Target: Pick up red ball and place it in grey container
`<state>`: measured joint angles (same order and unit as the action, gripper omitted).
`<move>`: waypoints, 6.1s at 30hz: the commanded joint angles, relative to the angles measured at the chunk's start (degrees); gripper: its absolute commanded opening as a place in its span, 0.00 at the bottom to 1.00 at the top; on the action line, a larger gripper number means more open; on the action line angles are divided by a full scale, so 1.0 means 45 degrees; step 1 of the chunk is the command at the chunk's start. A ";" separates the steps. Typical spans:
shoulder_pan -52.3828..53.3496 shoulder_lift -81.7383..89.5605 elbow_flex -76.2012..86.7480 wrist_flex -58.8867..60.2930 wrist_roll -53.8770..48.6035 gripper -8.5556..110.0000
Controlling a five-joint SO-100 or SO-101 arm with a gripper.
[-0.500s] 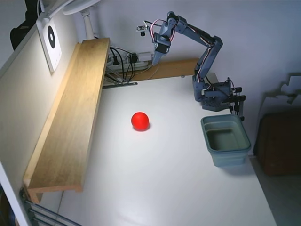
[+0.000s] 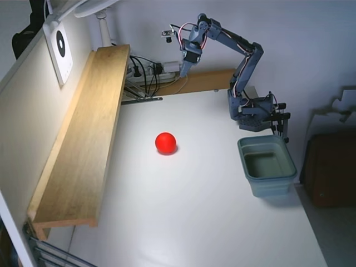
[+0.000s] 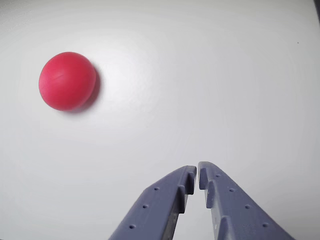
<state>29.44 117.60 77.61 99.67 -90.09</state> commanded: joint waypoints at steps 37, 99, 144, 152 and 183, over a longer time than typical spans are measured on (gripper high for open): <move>0.0103 0.0364 -0.0412 0.0074 0.0020 0.39; -0.2987 -0.2621 -0.1875 -0.0674 0.0020 0.39; -0.2987 -0.4864 -0.0102 -0.4691 0.0020 0.39; -0.2987 -0.4524 0.1513 -0.5965 0.0020 0.39; -0.4865 -0.4210 0.4589 -0.8728 0.0020 0.39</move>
<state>8.70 95.80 98.44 60.64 -90.09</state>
